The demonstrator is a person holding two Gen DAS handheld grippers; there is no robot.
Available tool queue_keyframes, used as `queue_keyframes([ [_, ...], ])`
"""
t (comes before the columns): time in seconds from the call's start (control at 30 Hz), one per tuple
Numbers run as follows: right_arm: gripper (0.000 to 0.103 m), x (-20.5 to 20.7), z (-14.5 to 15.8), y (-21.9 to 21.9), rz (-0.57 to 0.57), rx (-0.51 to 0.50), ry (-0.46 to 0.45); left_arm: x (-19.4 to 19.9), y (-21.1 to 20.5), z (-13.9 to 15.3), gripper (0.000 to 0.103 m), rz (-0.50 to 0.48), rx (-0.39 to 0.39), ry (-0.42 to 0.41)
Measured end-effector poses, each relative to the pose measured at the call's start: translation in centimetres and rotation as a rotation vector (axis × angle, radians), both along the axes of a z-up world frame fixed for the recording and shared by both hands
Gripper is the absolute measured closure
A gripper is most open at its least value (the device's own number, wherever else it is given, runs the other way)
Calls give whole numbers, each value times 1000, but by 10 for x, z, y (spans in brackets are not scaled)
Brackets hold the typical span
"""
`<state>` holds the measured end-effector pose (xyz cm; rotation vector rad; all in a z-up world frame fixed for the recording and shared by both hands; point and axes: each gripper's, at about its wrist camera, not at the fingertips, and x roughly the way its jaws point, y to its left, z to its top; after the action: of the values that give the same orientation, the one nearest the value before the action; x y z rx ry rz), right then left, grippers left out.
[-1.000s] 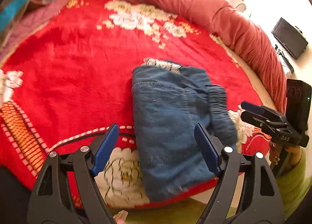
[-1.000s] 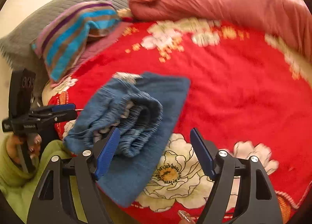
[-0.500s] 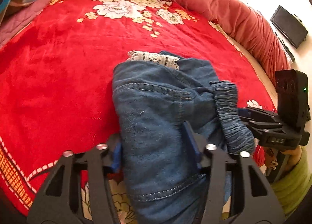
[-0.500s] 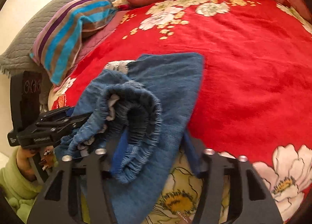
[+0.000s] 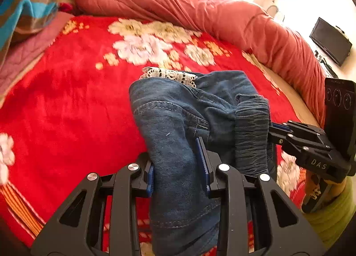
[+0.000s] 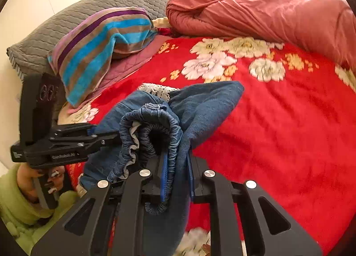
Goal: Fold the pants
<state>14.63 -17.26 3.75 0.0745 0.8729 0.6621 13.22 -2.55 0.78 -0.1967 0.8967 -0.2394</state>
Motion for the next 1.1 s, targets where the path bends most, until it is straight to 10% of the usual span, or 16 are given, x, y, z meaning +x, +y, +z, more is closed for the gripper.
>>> queue_keyframes([
  [0.2,89,24,-27,3,-58,-92,32,21,6,-19,73,36,41,47],
  [0.43,56,24,-52,-4,-116,-169,87,21,15,-37,51,60,50,91],
  [0.77,8,-12,7,-14,-178,-145,-96,-8,14,3,19,79,77,-8],
  [1.1,5,-74,52,-20,-202,-139,-247,-71,-1,45,10,93,133,-130],
])
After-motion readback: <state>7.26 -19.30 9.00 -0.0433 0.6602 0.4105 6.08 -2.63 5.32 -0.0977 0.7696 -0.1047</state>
